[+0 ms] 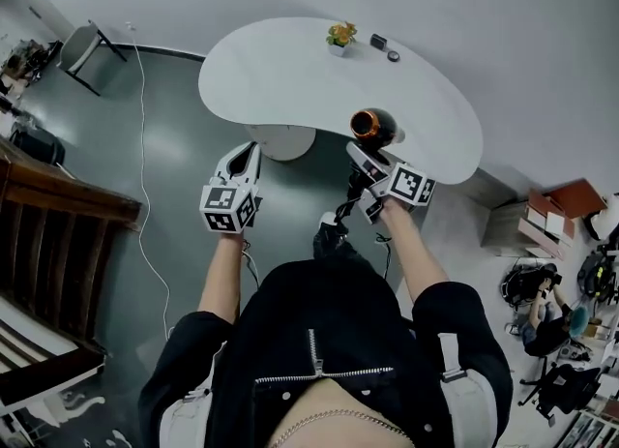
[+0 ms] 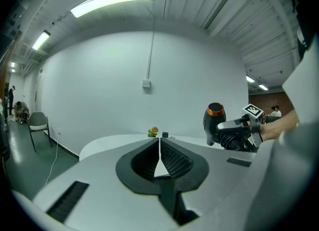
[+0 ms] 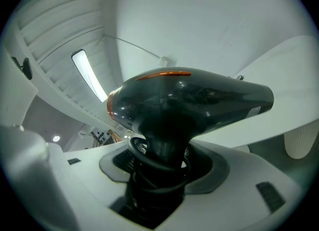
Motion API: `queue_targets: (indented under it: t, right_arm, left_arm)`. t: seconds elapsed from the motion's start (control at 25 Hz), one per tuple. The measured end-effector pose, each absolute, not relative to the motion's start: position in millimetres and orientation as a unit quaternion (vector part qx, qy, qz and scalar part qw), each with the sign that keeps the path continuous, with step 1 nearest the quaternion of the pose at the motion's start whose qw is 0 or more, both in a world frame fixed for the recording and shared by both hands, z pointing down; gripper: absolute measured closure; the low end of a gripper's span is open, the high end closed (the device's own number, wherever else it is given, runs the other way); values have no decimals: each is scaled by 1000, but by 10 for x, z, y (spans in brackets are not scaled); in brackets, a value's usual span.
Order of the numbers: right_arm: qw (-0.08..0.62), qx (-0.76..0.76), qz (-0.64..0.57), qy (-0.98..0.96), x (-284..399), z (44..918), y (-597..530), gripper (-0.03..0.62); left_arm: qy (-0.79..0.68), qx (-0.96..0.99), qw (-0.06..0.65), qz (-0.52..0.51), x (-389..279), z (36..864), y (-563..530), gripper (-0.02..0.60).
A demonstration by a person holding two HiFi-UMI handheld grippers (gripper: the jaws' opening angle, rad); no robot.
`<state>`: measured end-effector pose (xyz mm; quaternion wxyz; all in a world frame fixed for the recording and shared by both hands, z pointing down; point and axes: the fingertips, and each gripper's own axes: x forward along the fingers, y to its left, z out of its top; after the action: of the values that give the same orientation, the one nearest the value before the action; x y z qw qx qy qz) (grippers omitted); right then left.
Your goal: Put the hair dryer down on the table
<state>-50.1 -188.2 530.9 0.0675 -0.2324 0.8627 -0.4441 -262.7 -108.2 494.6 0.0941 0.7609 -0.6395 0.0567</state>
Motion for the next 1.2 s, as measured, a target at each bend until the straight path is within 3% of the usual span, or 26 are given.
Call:
queue_targets:
  t: [0.44,0.92,1.2]
  right_arm:
    - [76,-252,-422,868,-352,5134,-3390,336]
    - [104,-321,-418,844,36,5176,-3906,335]
    - [109,-390,-414,815,595,5313,-3971,335]
  left_arm:
    - [-620,779,76,60,-2428,4733,-2669,554]
    - [-550,829,71,71,-2098,4763,-3582,554]
    - [-486,866,84,80,-1594,4892,-4044,555]
